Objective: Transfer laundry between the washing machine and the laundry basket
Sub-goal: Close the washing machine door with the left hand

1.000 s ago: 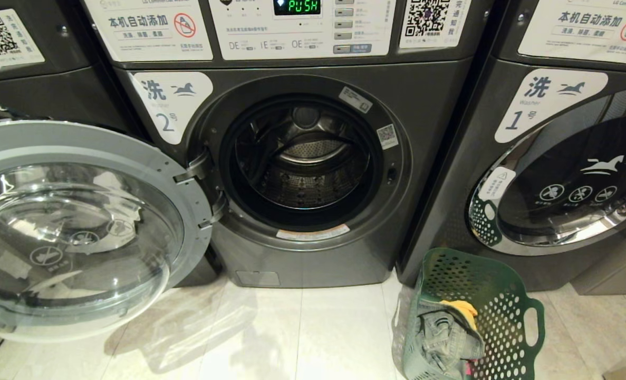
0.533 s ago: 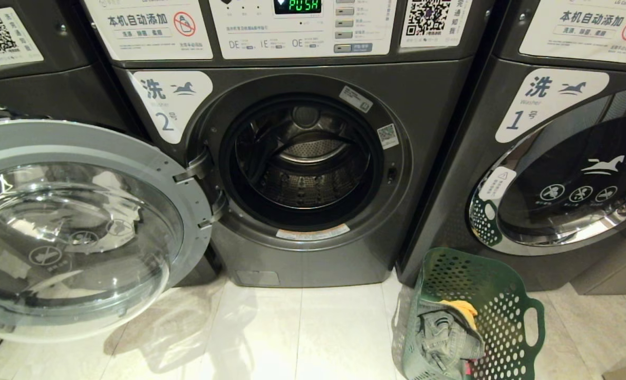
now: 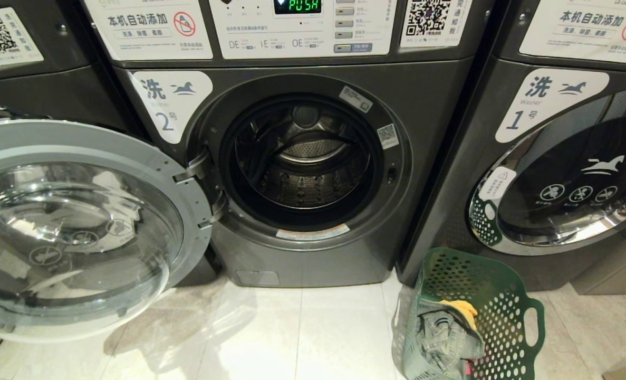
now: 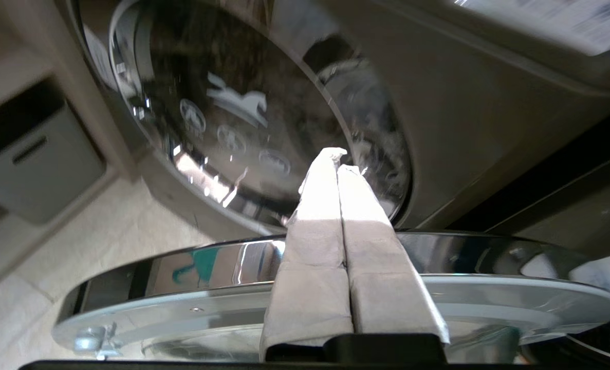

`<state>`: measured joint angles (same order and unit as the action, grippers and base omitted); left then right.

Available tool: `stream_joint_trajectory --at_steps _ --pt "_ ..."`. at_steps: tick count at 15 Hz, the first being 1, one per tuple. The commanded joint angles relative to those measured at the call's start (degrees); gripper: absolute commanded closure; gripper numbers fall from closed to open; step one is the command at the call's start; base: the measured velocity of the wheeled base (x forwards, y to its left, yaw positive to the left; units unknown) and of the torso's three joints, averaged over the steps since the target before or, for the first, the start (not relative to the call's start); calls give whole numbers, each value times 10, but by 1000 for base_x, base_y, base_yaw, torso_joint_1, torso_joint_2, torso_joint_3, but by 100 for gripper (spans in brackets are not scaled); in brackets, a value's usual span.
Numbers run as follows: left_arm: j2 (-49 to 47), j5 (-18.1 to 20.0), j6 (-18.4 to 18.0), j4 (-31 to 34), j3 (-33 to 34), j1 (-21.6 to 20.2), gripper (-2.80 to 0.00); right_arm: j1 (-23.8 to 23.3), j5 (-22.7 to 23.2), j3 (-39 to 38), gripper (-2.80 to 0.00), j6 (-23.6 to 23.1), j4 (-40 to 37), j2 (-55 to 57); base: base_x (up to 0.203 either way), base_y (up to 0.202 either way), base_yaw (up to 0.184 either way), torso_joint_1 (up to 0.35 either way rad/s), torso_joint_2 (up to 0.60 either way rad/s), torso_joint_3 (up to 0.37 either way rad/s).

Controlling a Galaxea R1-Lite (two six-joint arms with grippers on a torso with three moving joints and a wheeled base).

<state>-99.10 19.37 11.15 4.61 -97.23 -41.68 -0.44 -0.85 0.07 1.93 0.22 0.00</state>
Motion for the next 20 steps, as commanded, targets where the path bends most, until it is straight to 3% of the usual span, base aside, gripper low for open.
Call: stream_joint_trajectory --at_steps 1,8,20 --pt "-42 2 2 38 -13 -2 0 0 0 0 -280 0 0 1 0 0 0 0 0 0" --pt "-61 20 23 127 -26 0 0 0 0 0 -280 0 0 1 0 0 0 0 0 0" --pt "67 25 19 450 -33 33 0 0 0 -1 -280 0 0 1 0 0 0 0 0 0"
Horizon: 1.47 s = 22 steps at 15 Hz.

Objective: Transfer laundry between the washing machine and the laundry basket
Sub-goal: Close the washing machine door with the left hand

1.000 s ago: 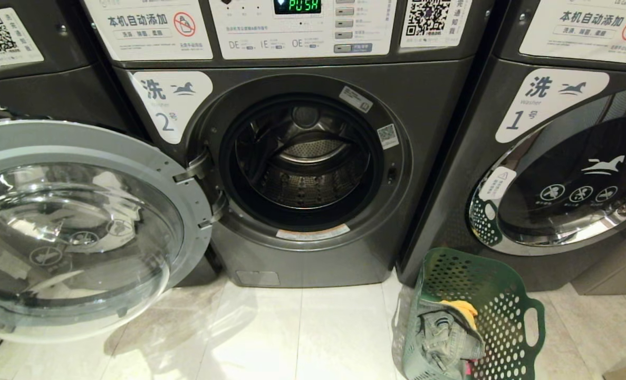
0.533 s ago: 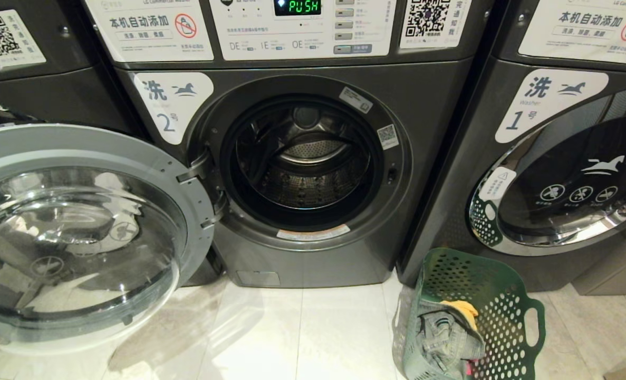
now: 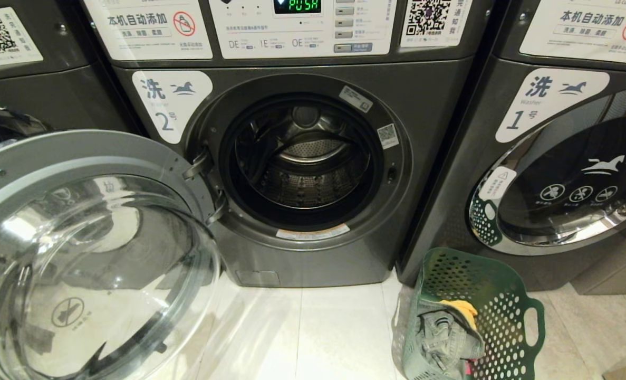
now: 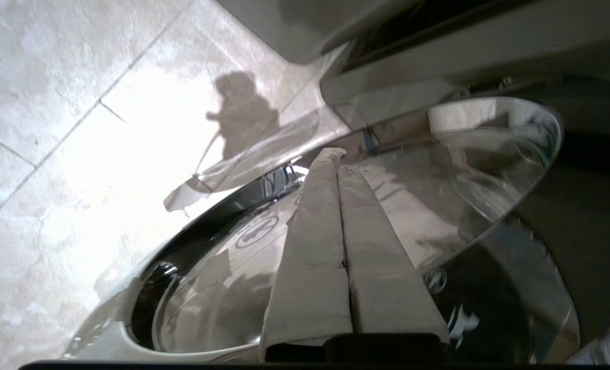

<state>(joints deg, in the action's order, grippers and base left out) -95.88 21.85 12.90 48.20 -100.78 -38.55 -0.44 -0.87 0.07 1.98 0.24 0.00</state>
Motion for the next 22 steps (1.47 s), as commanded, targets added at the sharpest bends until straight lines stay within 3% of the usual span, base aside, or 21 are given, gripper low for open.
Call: stream_joint_trajectory --at_steps 1,5,11,16,18,20,22 --pt "48 0 1 27 8 2 0 0 0 0 -280 0 0 1 0 0 0 0 0 0" --pt "113 0 1 55 52 19 0 0 0 0 -280 0 0 1 0 0 0 0 0 0" --pt "234 3 3 148 151 164 0 0 0 0 -280 4 0 1 0 0 0 0 0 0" --pt "259 3 5 153 179 206 0 0 -1 0 -280 4 0 1 0 0 0 0 0 0" --pt "275 6 8 154 193 245 0 0 -1 0 -280 4 0 1 0 0 0 0 0 0" --pt "302 30 9 147 212 302 0 1 3 1 -280 -9 -1 1 0 0 0 0 0 0" --pt "355 59 9 124 240 332 0 1 13 12 -280 -30 -2 1 0 0 0 0 0 0"
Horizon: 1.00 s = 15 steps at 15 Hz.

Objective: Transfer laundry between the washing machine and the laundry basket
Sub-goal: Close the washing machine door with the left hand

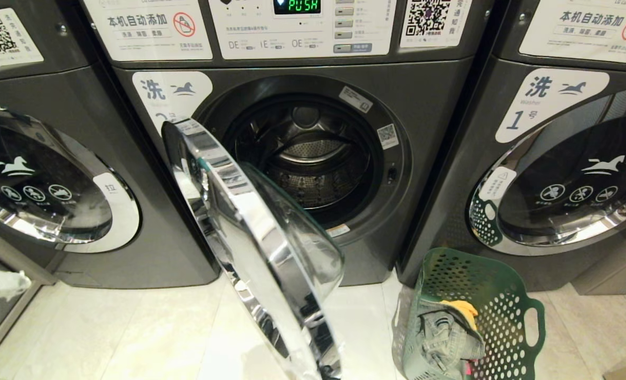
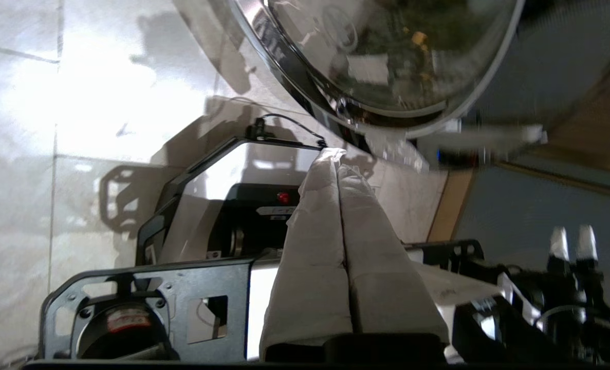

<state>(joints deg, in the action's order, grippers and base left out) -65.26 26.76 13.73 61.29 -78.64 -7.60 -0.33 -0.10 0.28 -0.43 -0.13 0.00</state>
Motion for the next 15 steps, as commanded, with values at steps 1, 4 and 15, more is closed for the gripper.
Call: stream_joint_trajectory --at_steps 1,4,15 --pt "79 15 0 -29 40 28 0 0 25 43 -280 -9 -3 9 0 0 0 0 0 0" --pt "188 19 -7 -118 138 32 0 -1 87 166 -280 1 -50 128 0 0 0 0 0 0" --pt "485 -368 -209 -399 457 27 0 55 266 363 -280 79 234 973 0 0 0 0 0 0"
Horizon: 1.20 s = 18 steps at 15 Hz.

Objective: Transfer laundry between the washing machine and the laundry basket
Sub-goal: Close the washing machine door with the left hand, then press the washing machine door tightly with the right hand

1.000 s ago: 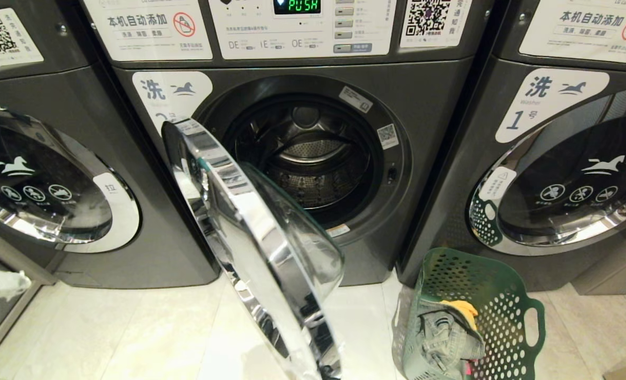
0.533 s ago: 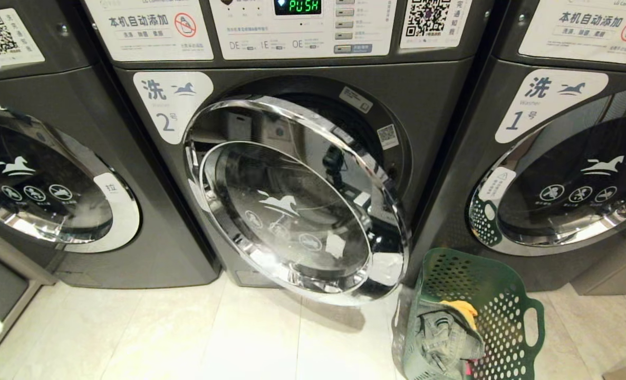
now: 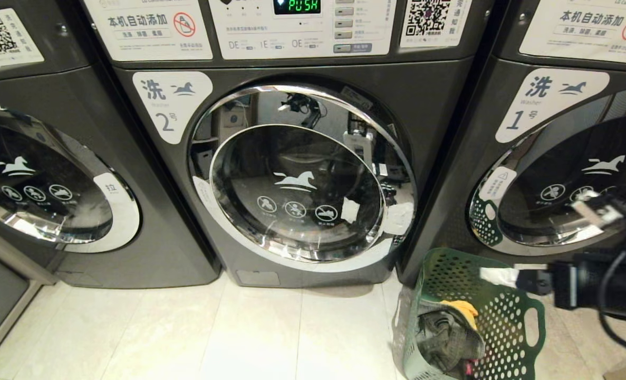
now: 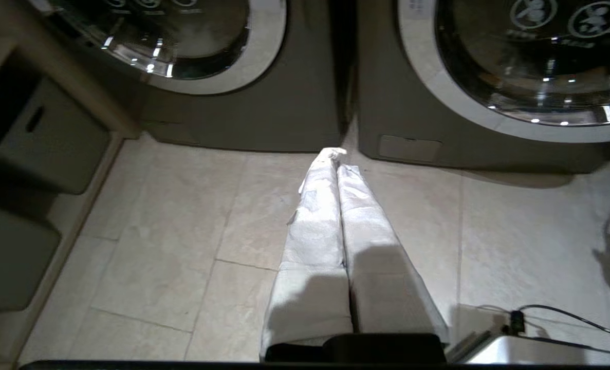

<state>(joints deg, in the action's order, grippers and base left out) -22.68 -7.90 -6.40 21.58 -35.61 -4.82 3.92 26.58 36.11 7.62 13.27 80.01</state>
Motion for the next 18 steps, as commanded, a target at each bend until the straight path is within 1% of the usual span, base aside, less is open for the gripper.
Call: stream_joint_trajectory --at_steps 1,2,3,4,5,6,7,8,10,12,14,15,17,18 --pt "66 -27 -15 -7 35 0 0 18 -3 10 -280 -3 147 221 0 0 0 0 0 0" --pt "65 -28 -24 -10 31 1 0 24 -4 21 -280 -5 180 262 0 0 0 0 0 0" --pt "66 -27 -22 -13 42 1 0 30 -7 39 -280 -6 206 301 0 0 0 0 0 0" --pt "67 -7 -19 -17 48 6 0 34 -15 61 -280 -7 233 338 0 0 0 0 0 0" --pt "72 37 -19 -21 52 16 0 38 -30 85 -280 -7 266 375 0 0 0 0 0 0" --pt "82 91 -19 -23 56 22 0 41 -50 117 -280 -5 306 413 0 0 0 0 0 0" --pt "86 116 -17 -24 60 26 0 44 -74 151 -280 0 342 440 0 0 0 0 0 0" --pt "87 114 -15 -19 63 26 0 49 -86 163 -280 5 354 449 0 0 0 0 0 0" --pt "89 113 -16 -24 85 27 0 61 -100 141 -280 6 337 412 0 0 0 0 0 0" --pt "91 113 -17 -24 92 28 0 91 -105 120 -280 10 327 386 0 0 0 0 0 0" --pt "93 114 -16 -24 93 29 0 108 -119 133 -280 15 335 391 0 0 0 0 0 0" --pt "93 113 -17 -23 94 29 0 108 -141 142 -280 14 334 394 0 0 0 0 0 0" --pt "94 113 -18 -23 98 29 0 113 -206 179 -280 14 330 409 0 0 0 0 0 0" --pt "96 113 -17 -24 102 29 0 116 -221 192 -280 15 327 413 0 0 0 0 0 0"
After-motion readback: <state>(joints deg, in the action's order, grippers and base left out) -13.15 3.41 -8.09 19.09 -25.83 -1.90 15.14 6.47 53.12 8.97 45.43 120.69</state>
